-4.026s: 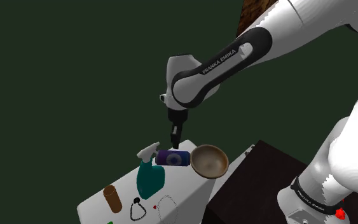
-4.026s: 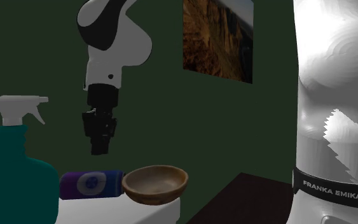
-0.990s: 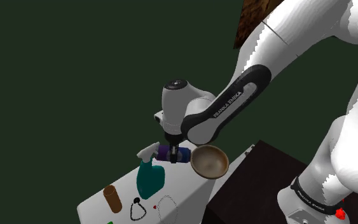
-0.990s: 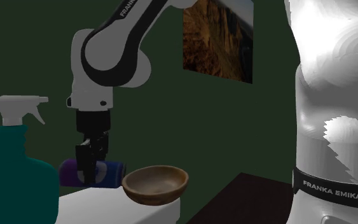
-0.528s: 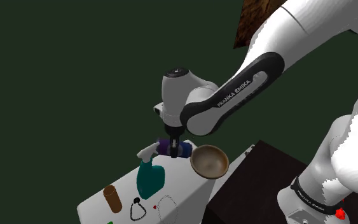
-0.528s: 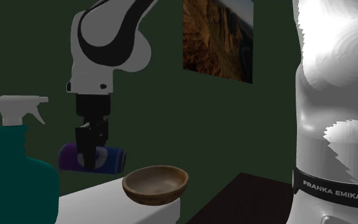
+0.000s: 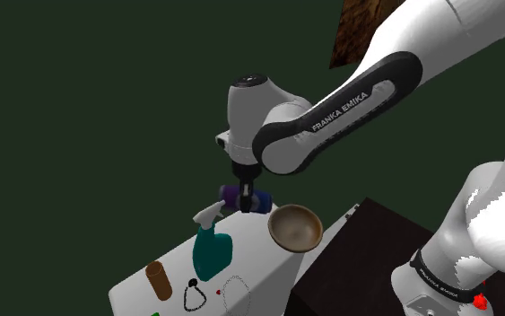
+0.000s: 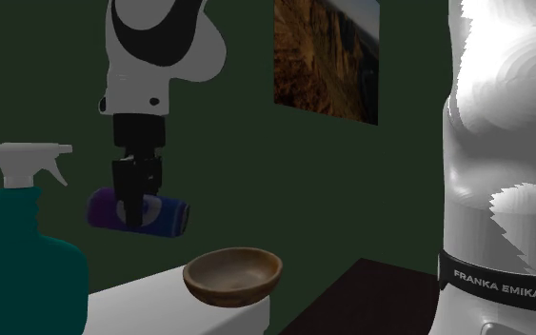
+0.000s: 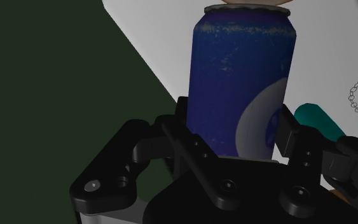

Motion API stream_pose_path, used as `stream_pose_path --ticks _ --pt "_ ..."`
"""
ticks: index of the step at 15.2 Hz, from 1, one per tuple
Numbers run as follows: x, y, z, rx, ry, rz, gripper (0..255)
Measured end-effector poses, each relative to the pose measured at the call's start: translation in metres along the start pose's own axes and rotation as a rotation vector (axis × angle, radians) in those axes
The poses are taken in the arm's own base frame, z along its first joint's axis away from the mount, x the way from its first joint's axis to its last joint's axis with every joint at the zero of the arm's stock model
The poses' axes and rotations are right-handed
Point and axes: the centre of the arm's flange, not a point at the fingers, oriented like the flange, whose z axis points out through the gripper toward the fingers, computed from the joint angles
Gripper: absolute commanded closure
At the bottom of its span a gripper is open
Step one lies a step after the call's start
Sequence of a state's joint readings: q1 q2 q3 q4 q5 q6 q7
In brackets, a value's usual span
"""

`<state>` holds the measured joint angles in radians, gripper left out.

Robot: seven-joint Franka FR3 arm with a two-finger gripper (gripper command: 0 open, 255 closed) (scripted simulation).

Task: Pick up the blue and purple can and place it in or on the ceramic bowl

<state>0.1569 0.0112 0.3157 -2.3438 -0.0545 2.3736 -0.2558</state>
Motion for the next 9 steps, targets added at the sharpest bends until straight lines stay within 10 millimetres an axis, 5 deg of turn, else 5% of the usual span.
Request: stream_pose_path --ticks 3,9 --pt "0.0 0.0 -0.014 0.0 0.0 0.0 255" --pt "-0.063 -0.005 -0.017 0.0 -0.001 0.001 255"
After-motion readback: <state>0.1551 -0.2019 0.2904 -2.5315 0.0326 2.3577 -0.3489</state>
